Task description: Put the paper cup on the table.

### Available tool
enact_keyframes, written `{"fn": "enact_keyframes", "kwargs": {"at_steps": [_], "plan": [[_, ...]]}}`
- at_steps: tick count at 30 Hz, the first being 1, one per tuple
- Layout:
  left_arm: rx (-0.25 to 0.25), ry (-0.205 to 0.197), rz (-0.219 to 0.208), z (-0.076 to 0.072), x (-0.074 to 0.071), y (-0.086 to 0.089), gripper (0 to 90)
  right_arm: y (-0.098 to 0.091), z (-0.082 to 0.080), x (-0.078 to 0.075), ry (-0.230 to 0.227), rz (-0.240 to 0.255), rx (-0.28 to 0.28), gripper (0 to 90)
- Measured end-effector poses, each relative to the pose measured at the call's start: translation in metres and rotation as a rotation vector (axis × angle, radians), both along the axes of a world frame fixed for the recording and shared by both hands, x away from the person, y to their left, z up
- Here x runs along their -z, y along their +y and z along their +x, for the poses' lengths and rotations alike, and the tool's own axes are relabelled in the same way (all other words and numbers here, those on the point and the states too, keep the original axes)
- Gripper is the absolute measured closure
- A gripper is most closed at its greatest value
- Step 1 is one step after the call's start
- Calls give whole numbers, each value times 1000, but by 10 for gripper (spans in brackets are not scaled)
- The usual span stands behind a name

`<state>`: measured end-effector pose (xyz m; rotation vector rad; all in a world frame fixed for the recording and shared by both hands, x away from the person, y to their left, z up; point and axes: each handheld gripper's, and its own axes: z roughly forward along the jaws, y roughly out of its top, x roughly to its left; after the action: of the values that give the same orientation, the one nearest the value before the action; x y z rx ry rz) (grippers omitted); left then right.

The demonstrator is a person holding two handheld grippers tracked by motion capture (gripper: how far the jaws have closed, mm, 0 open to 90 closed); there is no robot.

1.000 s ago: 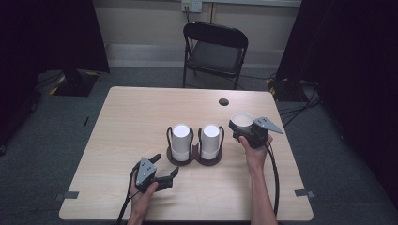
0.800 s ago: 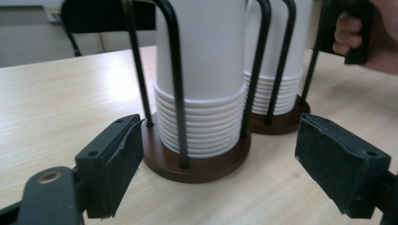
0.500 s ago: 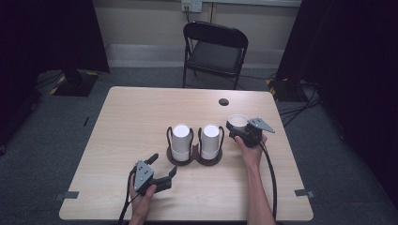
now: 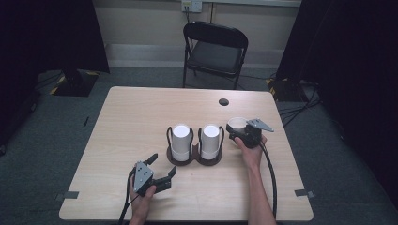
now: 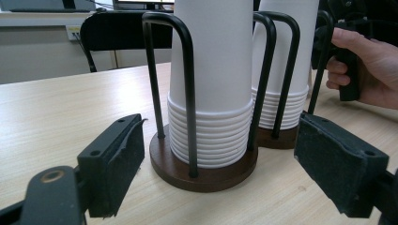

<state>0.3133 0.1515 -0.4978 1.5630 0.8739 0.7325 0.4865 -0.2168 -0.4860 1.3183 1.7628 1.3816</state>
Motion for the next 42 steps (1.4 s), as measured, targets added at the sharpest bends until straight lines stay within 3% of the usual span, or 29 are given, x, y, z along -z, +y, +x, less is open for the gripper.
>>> {"fn": "enact_keyframes", "kwargs": {"at_steps": [6,18,30,39,42], "plan": [[7,1,1,1,0,0,164,0,-1,0,36,-4,-3,197],[2,-2,-9,0,0,0,166,-2,-5,2,97,-60,9,159],[1,-5,-4,0,0,0,168,0,-15,-6,143,-88,27,152],[0,0,1,0,0,0,174,-4,-28,-11,127,-92,60,160],[-4,-1,-5,0,0,0,174,-7,-31,-11,146,-77,62,155]]}}
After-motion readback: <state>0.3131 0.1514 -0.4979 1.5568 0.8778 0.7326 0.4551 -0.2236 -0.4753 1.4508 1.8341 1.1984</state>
